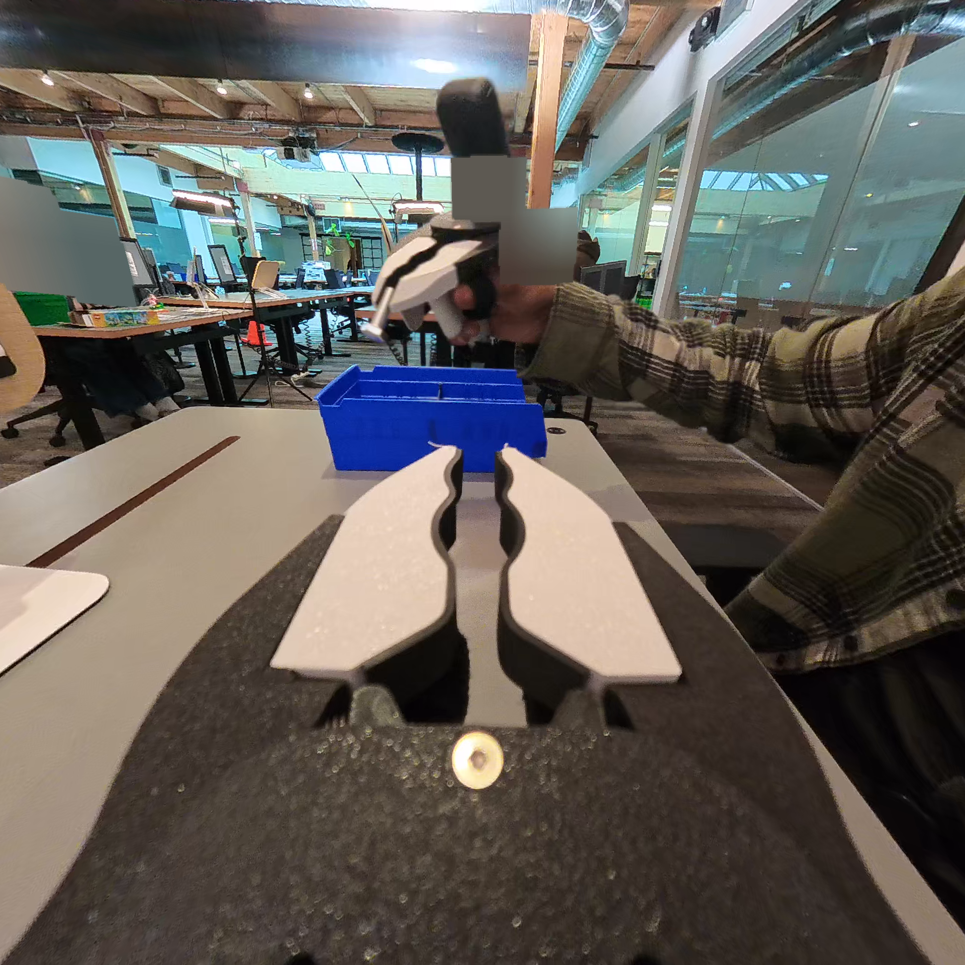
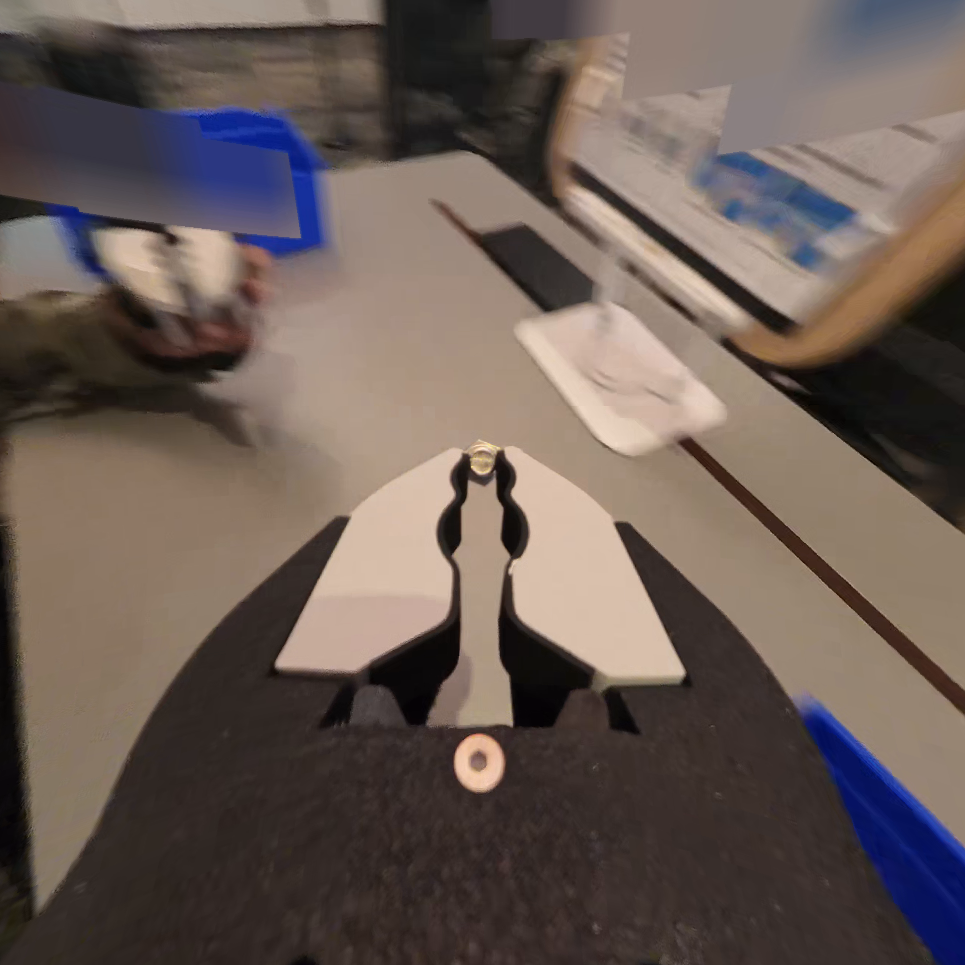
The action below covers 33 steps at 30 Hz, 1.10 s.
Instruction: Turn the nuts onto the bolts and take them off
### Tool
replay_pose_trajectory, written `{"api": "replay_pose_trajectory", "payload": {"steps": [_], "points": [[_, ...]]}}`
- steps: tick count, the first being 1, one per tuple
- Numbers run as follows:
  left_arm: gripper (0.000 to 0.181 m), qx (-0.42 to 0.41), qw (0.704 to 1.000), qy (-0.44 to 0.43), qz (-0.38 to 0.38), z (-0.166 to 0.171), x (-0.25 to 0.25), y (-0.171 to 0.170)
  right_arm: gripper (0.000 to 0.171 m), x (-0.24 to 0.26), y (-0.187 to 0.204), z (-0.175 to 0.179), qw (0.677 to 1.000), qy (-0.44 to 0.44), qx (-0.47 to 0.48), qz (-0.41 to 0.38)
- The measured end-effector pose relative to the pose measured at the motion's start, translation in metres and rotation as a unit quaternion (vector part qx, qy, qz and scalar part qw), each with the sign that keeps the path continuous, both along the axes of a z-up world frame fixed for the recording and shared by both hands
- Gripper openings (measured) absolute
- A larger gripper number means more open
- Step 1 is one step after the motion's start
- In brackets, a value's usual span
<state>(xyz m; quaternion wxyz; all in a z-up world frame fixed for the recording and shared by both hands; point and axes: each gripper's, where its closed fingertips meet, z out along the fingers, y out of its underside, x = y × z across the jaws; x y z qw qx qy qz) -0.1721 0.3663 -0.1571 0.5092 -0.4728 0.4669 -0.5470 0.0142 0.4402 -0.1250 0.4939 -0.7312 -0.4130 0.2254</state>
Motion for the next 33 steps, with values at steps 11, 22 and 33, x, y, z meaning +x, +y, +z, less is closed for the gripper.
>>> {"api": "replay_pose_trajectory", "payload": {"steps": [11,22,33], "points": [[0.011,0.003,1.0,0.021,0.003,-0.008,0.006,0.001,0.01,0.246,0.029,-0.111,0.936,-0.086,-0.147,-0.308],[0.011,0.004,1.0,0.031,0.003,-0.014,0.007,0.002,0.062,0.208,0.017,-0.064,0.951,-0.045,-0.058,-0.299],[0.011,0.015,0.999,0.045,0.002,-0.017,0.01,-0.002,0.064,0.028,-0.033,-0.036,0.996,0.006,0.024,-0.087]]}}
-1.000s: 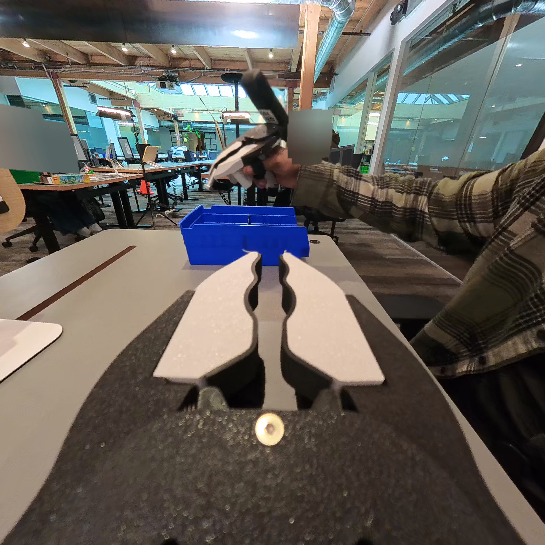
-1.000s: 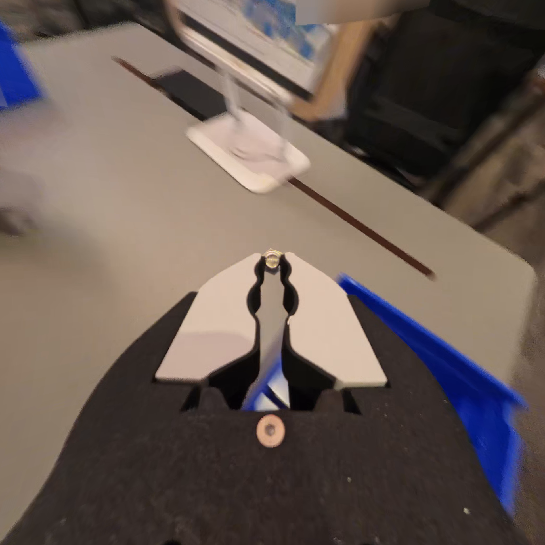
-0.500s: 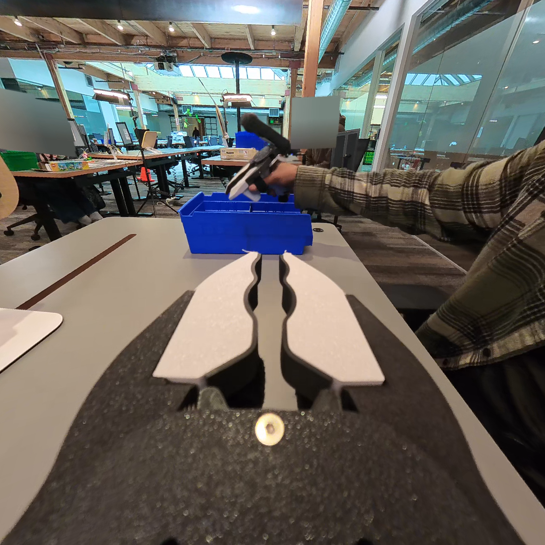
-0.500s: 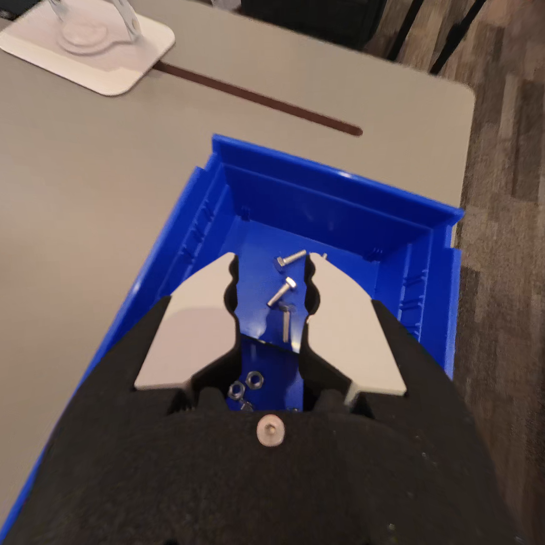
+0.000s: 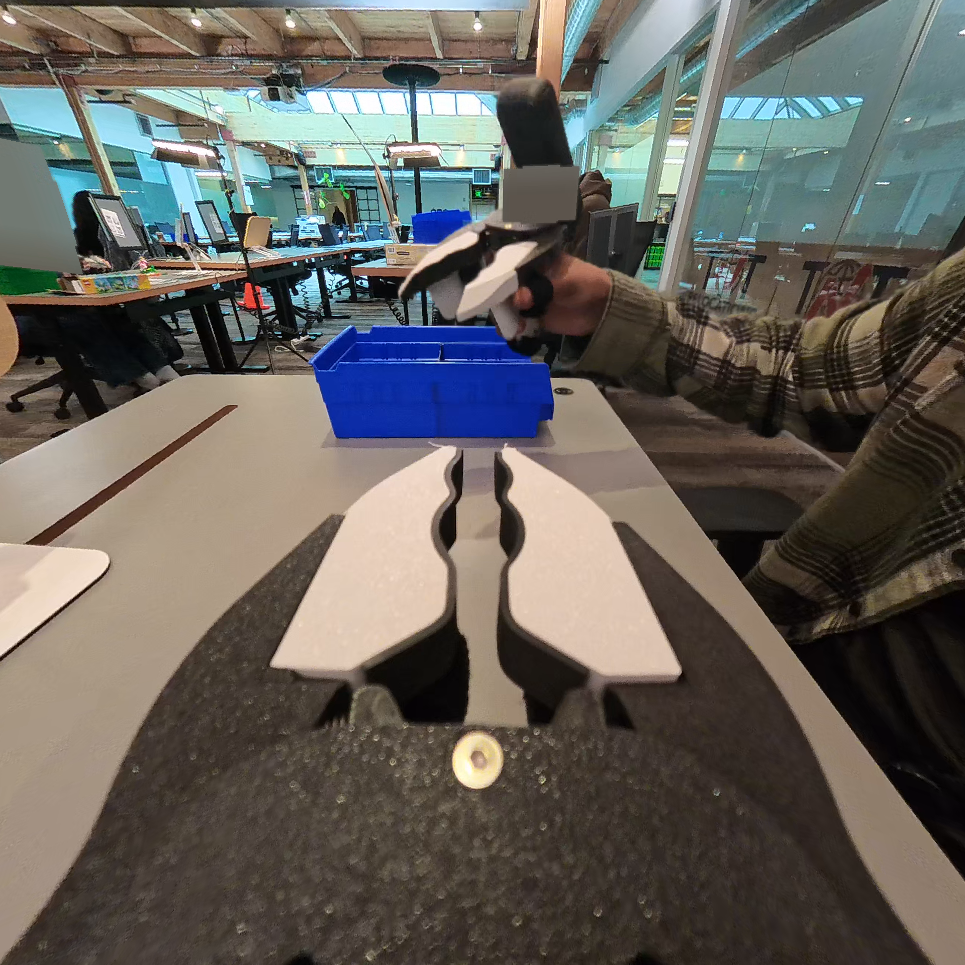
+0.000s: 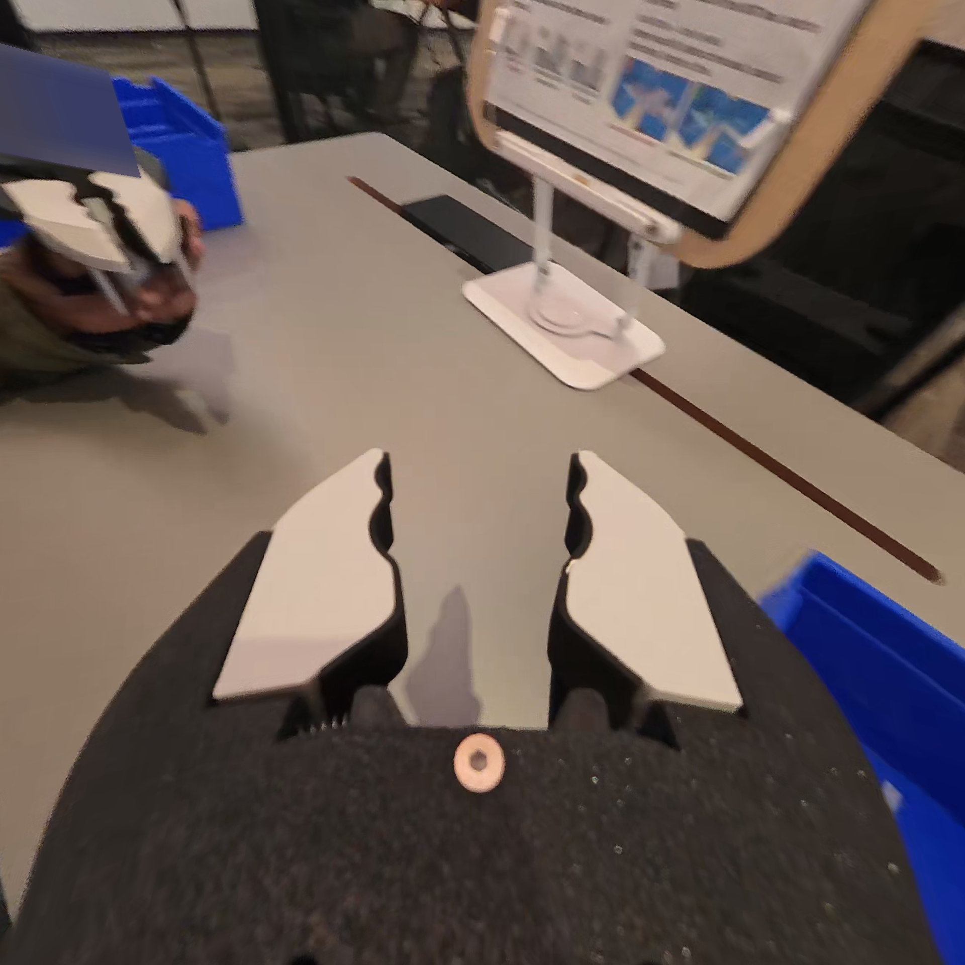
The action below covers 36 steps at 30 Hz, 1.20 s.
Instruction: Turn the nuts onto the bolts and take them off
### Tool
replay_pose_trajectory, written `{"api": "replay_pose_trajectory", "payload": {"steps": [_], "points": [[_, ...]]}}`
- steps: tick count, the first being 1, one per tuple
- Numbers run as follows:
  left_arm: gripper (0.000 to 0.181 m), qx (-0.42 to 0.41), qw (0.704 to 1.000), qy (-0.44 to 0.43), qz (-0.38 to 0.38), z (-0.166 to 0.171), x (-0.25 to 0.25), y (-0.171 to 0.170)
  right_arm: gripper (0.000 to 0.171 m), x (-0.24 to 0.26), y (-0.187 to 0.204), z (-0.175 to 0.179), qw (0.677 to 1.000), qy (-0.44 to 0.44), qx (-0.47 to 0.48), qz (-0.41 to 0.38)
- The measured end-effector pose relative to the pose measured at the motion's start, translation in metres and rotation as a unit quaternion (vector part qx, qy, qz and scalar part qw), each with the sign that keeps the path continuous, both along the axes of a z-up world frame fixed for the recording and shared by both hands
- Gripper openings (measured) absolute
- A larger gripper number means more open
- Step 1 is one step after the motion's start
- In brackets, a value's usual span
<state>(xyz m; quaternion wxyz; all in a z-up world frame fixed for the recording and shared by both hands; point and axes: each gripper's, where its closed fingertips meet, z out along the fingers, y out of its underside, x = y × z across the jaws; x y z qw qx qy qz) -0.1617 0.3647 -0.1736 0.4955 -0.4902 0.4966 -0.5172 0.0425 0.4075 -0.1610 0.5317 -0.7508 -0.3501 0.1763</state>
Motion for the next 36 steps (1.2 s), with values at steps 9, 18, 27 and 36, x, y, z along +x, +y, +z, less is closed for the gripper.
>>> {"api": "replay_pose_trajectory", "payload": {"steps": [9,18,27,36], "points": [[0.01,0.007,1.0,0.006,0.0,0.0,0.001,-0.002,0.064,-0.105,-0.003,-0.054,0.986,0.066,0.013,0.153],[0.01,-0.005,1.0,0.014,-0.001,-0.007,0.002,0.001,0.061,-0.116,0.0,-0.084,0.983,0.068,-0.009,0.172],[0.011,-0.014,0.999,0.035,0.008,-0.019,0.003,0.008,0.061,-0.118,-0.006,-0.089,0.982,0.071,-0.019,0.175],[0.017,-0.009,0.996,0.065,0.056,-0.026,-0.004,0.026,0.062,-0.112,-0.001,-0.09,0.986,0.072,-0.021,0.15]]}}
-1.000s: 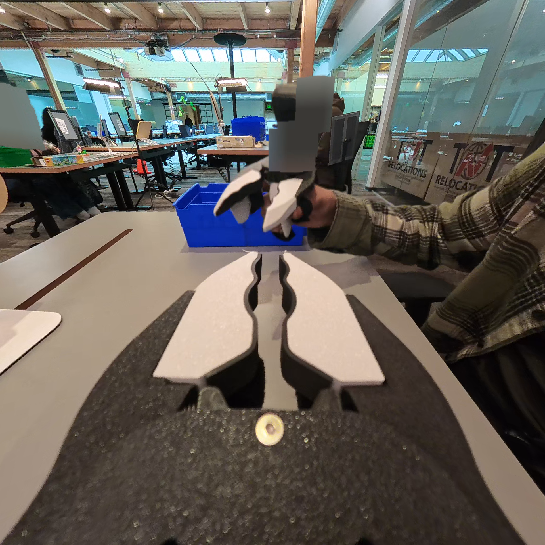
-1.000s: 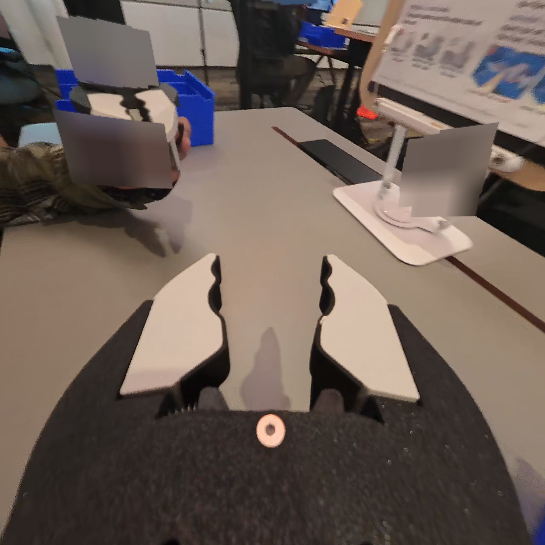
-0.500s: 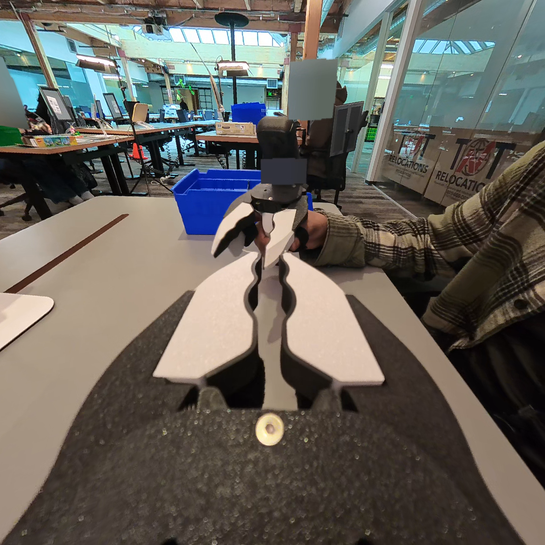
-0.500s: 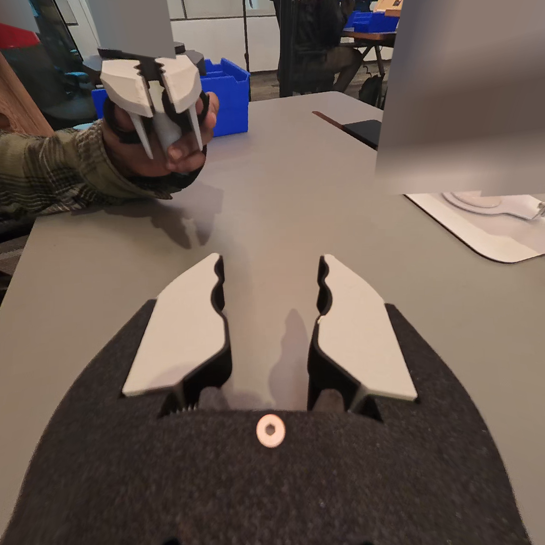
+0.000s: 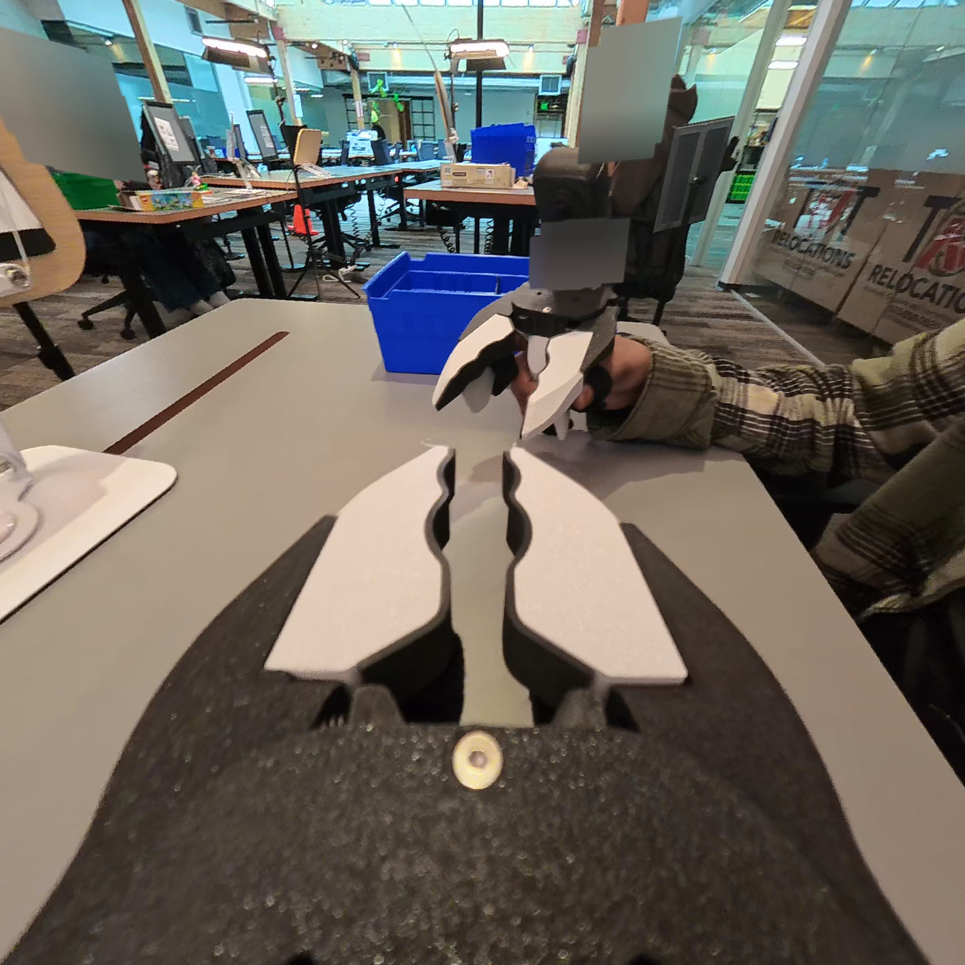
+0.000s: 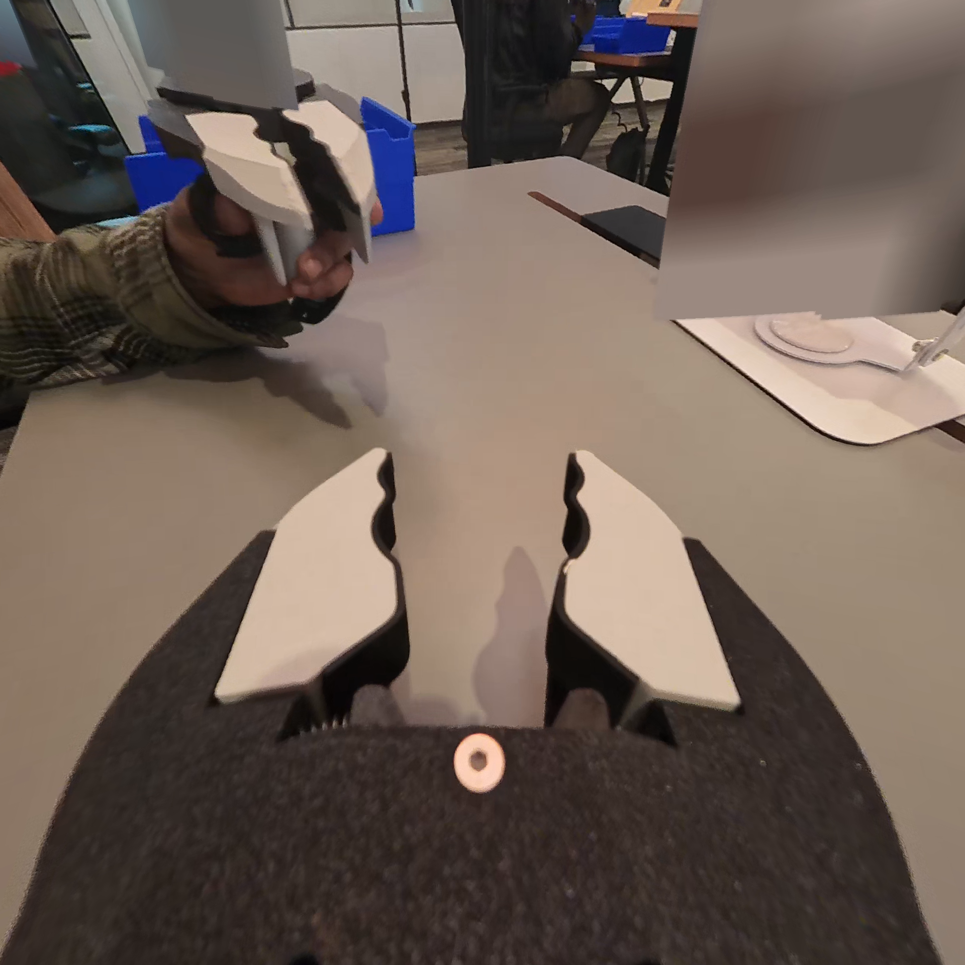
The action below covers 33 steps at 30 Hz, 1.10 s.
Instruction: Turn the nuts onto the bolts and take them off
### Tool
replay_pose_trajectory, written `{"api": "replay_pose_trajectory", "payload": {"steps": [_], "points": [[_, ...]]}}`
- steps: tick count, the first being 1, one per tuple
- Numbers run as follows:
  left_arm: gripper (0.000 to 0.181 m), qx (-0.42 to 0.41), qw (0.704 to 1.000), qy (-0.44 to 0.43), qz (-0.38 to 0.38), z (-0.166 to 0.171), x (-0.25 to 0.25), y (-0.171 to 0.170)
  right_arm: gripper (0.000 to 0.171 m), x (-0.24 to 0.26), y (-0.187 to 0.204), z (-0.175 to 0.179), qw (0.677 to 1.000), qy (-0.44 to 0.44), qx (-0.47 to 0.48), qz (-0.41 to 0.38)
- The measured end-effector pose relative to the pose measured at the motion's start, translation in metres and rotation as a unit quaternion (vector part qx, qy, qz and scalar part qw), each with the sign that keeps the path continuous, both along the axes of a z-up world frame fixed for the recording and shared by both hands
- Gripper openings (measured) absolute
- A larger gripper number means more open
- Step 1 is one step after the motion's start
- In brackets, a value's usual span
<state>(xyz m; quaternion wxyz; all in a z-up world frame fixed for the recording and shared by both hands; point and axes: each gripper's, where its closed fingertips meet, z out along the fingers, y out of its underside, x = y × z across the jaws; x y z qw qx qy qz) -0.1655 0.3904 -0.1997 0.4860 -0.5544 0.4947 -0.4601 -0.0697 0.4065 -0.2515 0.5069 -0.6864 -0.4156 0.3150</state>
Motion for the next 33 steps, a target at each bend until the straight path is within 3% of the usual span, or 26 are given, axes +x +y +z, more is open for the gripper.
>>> {"api": "replay_pose_trajectory", "payload": {"steps": [5,10,14,18,21,24,33], "points": [[0.021,0.014,0.998,0.028,0.045,-0.005,-0.009,0.009,0.07,0.013,0.011,0.0,0.998,-0.022,0.01,-0.051],[0.031,0.002,0.993,0.038,0.111,0.003,-0.033,0.009,0.081,0.06,-0.001,0.056,0.989,-0.015,0.015,-0.147],[0.042,-0.012,0.986,0.024,0.164,0.02,-0.06,-0.001,0.082,0.148,-0.02,0.103,0.968,-0.07,0.017,-0.24],[0.05,-0.027,0.977,0.036,0.208,0.028,-0.084,-0.019,0.081,0.279,-0.033,0.121,0.916,-0.152,-0.02,-0.371],[0.056,-0.04,0.969,0.062,0.238,0.026,-0.098,-0.031,0.08,0.371,-0.043,0.109,0.869,-0.192,-0.102,-0.444],[0.059,-0.051,0.961,0.078,0.26,0.023,-0.107,-0.042,0.074,0.427,-0.051,0.078,0.835,-0.207,-0.198,-0.471],[0.061,-0.056,0.949,0.096,0.294,0.026,-0.124,-0.061,0.068,0.46,-0.054,-0.004,0.764,-0.233,-0.395,-0.454]]}}
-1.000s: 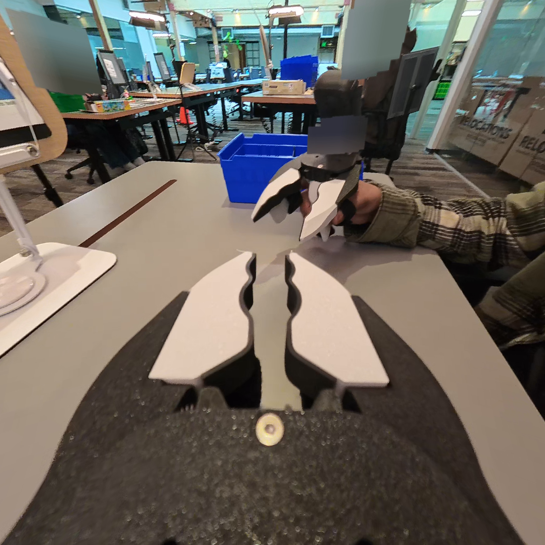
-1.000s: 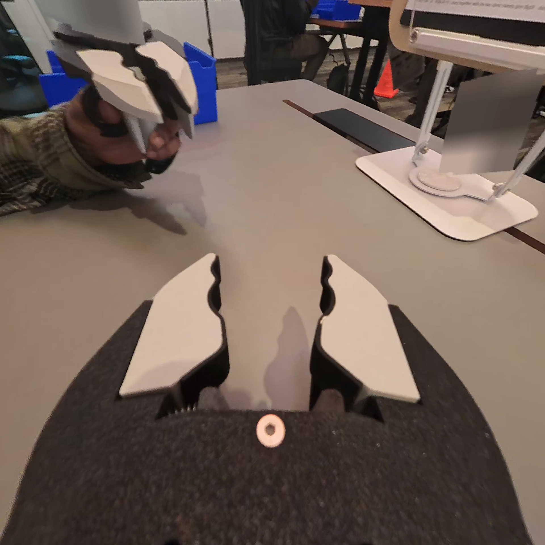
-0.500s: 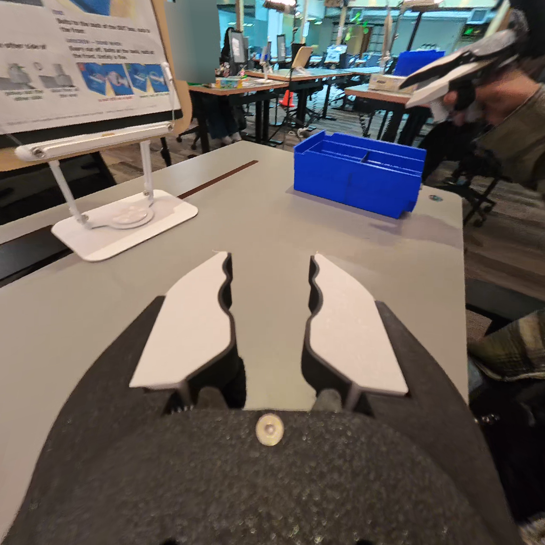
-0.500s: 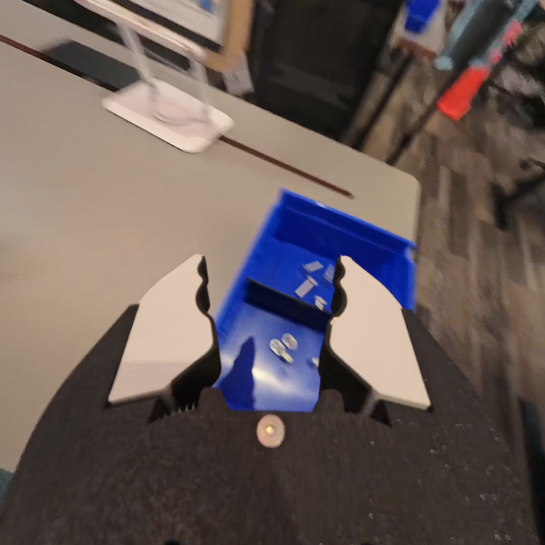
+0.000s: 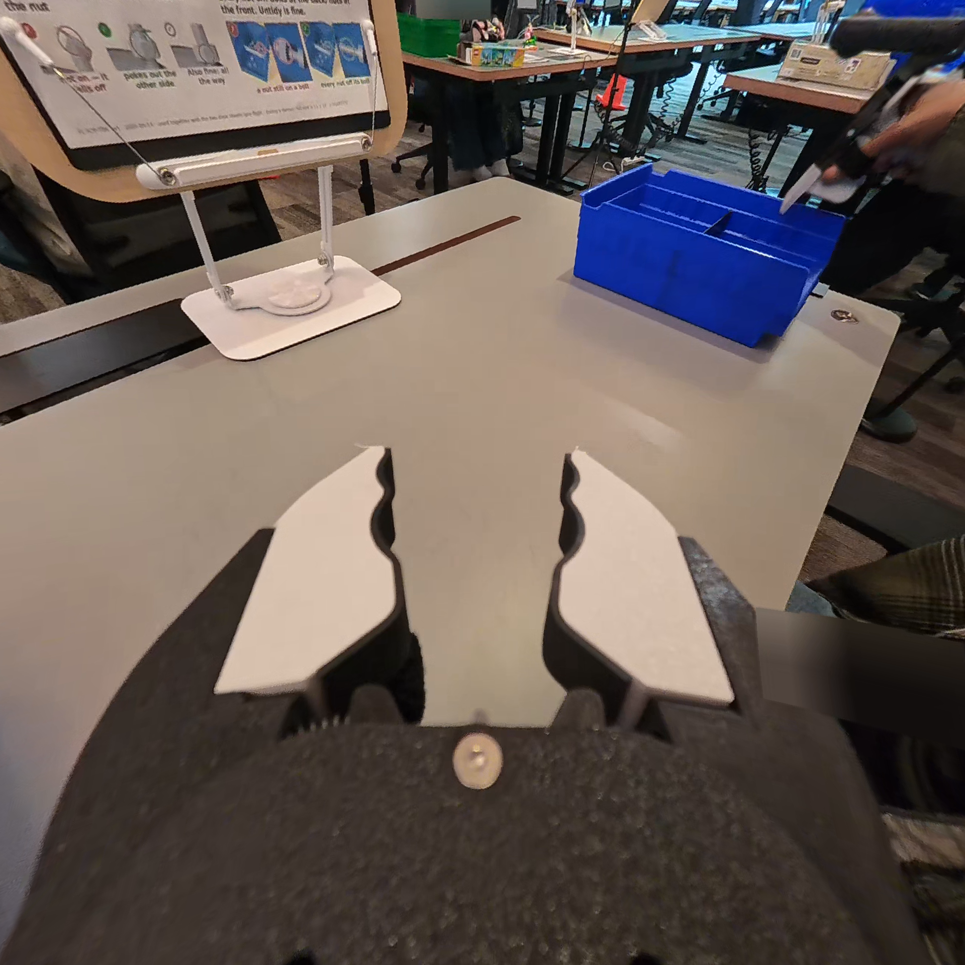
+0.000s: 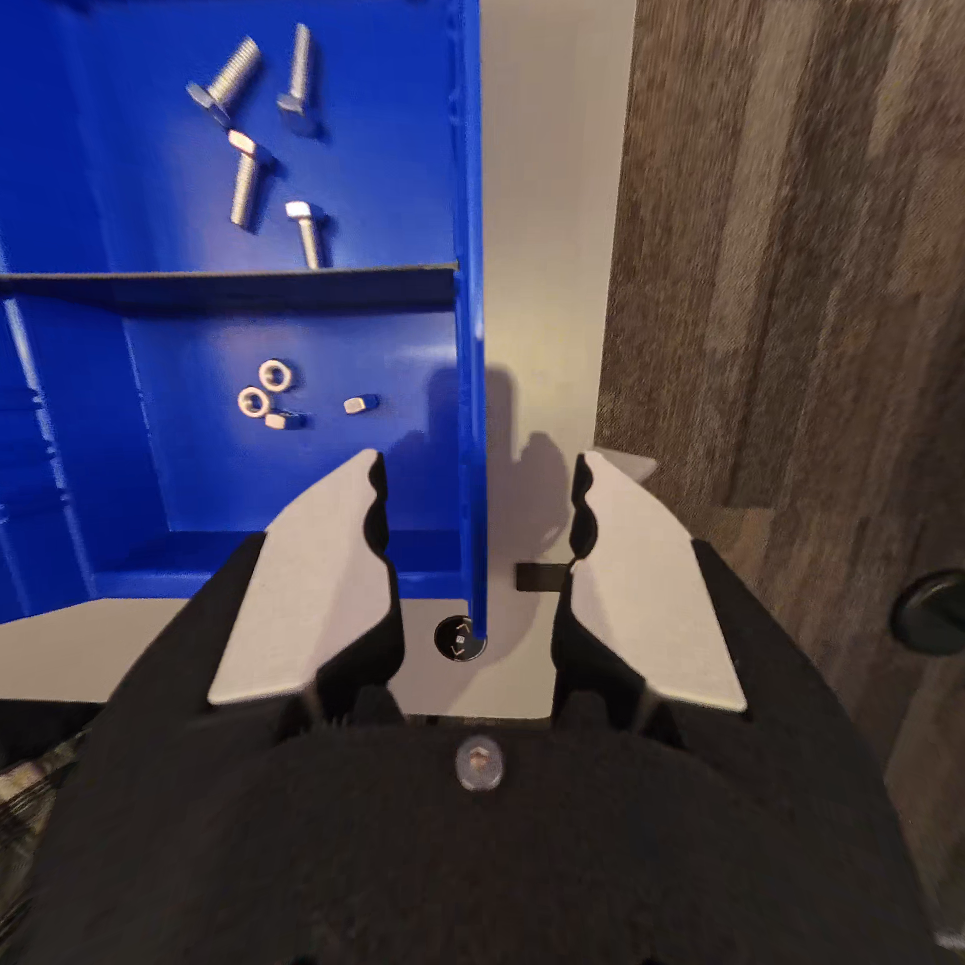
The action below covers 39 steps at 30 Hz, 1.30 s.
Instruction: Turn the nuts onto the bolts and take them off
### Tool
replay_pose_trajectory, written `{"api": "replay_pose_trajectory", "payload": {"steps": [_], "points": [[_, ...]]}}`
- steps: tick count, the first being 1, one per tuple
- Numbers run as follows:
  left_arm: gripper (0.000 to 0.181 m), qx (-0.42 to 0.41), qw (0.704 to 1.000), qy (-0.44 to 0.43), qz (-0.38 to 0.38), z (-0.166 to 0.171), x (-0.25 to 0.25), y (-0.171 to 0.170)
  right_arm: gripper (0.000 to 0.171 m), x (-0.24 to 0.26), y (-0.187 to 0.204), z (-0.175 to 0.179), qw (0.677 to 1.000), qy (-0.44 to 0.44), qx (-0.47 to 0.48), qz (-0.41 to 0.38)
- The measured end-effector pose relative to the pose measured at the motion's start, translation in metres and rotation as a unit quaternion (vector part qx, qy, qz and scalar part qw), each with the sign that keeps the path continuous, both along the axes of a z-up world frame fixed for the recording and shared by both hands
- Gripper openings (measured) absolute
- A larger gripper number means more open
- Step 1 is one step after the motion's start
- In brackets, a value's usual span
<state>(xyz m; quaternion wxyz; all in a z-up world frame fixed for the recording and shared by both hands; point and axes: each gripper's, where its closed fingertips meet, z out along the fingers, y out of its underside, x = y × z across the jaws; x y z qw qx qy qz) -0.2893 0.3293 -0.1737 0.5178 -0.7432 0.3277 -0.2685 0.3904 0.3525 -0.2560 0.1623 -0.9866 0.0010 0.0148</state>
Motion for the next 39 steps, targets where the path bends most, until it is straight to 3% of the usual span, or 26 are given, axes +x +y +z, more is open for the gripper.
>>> {"api": "replay_pose_trajectory", "payload": {"steps": [3,6,7,12,17,27,39], "points": [[0.061,-0.004,1.0,0.001,0.006,-0.001,-0.004,-0.003,0.05,-0.004,0.001,-0.017,0.998,0.032,-0.045,-0.008],[0.061,-0.007,1.0,0.0,0.012,-0.004,-0.008,-0.004,0.007,-0.009,0.001,-0.029,0.994,0.064,-0.081,-0.025],[0.061,-0.008,1.0,-0.003,0.013,-0.004,-0.01,-0.006,0.006,-0.01,0.001,-0.03,0.993,0.074,-0.085,-0.034],[0.06,-0.01,1.0,-0.007,0.024,-0.007,-0.022,-0.011,0.005,-0.024,0.0,-0.029,0.991,0.078,-0.091,-0.057],[0.059,-0.015,0.999,-0.02,0.039,-0.008,-0.035,-0.014,0.005,-0.071,0.005,-0.029,0.993,0.071,-0.09,-0.031],[0.059,-0.017,0.998,-0.033,0.051,-0.006,-0.052,-0.035,0.008,-0.218,0.032,-0.03,0.993,0.065,-0.083,0.052],[0.058,-0.013,0.996,-0.057,0.072,0.003,-0.08,-0.049,0.007,-0.427,0.014,-0.028,0.979,0.1,-0.108,0.138]]}}
